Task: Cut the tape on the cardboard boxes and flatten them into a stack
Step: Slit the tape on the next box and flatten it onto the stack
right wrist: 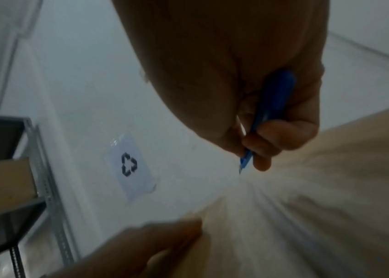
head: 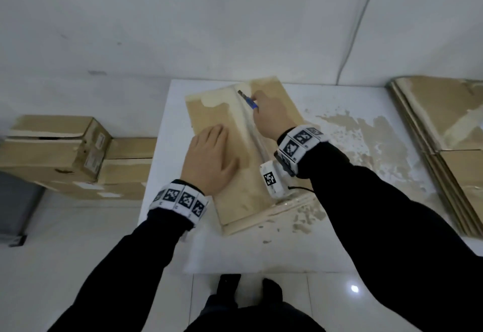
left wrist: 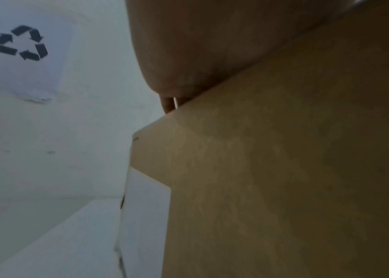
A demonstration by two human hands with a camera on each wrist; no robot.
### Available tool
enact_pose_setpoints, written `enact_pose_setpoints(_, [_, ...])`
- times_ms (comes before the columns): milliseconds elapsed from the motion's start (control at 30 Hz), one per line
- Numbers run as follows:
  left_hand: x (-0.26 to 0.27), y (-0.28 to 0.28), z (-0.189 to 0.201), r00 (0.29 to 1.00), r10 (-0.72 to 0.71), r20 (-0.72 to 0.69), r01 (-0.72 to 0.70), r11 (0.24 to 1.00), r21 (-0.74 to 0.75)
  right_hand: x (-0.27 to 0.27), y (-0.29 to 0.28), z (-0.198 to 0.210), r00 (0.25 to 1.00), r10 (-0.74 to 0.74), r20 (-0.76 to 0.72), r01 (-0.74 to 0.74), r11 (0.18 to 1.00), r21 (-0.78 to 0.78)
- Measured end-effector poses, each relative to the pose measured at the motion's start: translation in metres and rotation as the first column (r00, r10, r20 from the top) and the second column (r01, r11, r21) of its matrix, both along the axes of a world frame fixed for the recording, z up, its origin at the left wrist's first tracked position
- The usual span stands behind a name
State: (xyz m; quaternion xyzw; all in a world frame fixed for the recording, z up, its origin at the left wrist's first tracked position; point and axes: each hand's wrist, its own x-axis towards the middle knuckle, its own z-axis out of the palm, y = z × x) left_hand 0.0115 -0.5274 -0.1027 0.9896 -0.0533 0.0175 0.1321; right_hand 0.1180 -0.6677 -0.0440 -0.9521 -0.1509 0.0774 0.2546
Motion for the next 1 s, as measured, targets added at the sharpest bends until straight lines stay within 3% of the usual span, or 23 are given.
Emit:
enact_pose_setpoints(133, [0.0, 0.0, -0.008, 0.999, 0.028, 0.025, -0.028, 1.0, -0.012, 0.017, 0.023, -0.009, 0.997, 0.053, 0.049, -0.035, 0.948, -0.315])
enact_pose_setpoints(333, [0.005, 0.001, -0.013, 1.0, 0.009, -0.002, -0.009, 1.0, -0.022, 0.027, 0.037, 0.002, 0.975, 0.183, 0.13, -0.095, 0.861, -0.5])
enact_pose_setpoints(533, [0.005, 0.001, -0.015, 0.999, 0.005, 0.035, -0.003, 0.998, -0.06, 0.018, 0.051, 0.025, 0.951, 0.232, 0.203, -0.067, 0.8, -0.596])
enact_pose_setpoints(767, [0.004, 0.0, -0.013, 0.999, 0.009, 0.04, -0.006, 0.998, -0.06, 0.023, 0.07, 0.034, 0.986, 0.152, 0.068, -0.09, 0.833, -0.547])
enact_pose_setpoints(1000, [0.004, -0.001, -0.013, 0.997, 0.04, 0.066, -0.034, 0.996, -0.086, 0.021, 0.049, 0.031, 0.991, 0.122, 0.058, -0.067, 0.815, -0.576])
